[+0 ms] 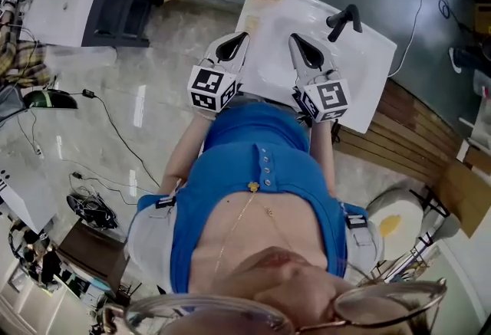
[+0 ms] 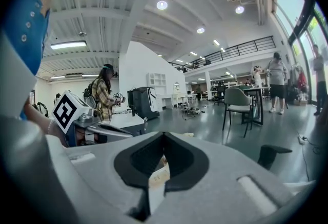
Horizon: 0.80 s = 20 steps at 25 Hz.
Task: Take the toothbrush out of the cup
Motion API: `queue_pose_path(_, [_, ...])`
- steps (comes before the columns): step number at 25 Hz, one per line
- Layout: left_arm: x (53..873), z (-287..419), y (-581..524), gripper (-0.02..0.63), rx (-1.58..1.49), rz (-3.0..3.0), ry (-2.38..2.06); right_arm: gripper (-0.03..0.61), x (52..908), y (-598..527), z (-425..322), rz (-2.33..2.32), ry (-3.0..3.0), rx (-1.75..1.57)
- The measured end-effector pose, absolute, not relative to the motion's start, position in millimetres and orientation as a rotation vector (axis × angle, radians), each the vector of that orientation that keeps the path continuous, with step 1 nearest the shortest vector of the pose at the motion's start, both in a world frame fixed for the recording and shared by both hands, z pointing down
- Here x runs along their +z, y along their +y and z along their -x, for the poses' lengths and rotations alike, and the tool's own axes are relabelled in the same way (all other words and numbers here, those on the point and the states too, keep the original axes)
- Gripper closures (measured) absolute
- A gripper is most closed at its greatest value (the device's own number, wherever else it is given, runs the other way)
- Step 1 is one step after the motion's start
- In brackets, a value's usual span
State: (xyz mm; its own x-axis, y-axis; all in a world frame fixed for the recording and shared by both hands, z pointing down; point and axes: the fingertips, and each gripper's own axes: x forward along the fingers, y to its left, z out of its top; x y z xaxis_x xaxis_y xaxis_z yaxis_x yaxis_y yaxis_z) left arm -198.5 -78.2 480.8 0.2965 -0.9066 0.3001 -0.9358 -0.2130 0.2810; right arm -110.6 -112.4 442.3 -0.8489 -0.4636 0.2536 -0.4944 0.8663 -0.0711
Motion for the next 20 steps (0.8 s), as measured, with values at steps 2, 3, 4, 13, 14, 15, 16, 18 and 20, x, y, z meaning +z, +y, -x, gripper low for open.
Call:
queue_pose_path(2, [476,203,-75,0.612,0.078,-2.166,-1.678,0.577,444,-111,118,-0.711,-2.813,0.196])
queue_pose_path(3, [474,205,-73,0.612,0.069,-2.165,-1.691,0.577,444,-111,122,-0.701,-2.813,0.194])
queue_pose_path(4, [473,207,-71,0.612,0.061,-2.164,-1.702,0.577,445,-111,126,-0.693,-2.814,0.192])
queue_pose_path(13, [469,227,-54,0.612,0.023,-2.141,-1.727,0.577,457,-117,157,-0.698,-2.786,0.18])
queue_pose_path(14, [468,230,-52,0.612,0.02,-2.138,-1.733,0.577,459,-119,159,-0.708,-2.777,0.175])
queue_pose_path(15, [467,233,-49,0.612,0.019,-2.135,-1.739,0.577,461,-122,161,-0.717,-2.768,0.168])
queue_pose_path(16, [466,236,-47,0.612,0.018,-2.131,-1.745,0.577,463,-124,163,-0.727,-2.758,0.162])
queue_pose_path(18, [465,242,-44,0.612,0.018,-2.127,-1.757,0.577,467,-130,166,-0.747,-2.741,0.155])
queue_pose_path(20, [463,248,-41,0.612,0.019,-2.124,-1.768,0.577,471,-137,168,-0.764,-2.728,0.153])
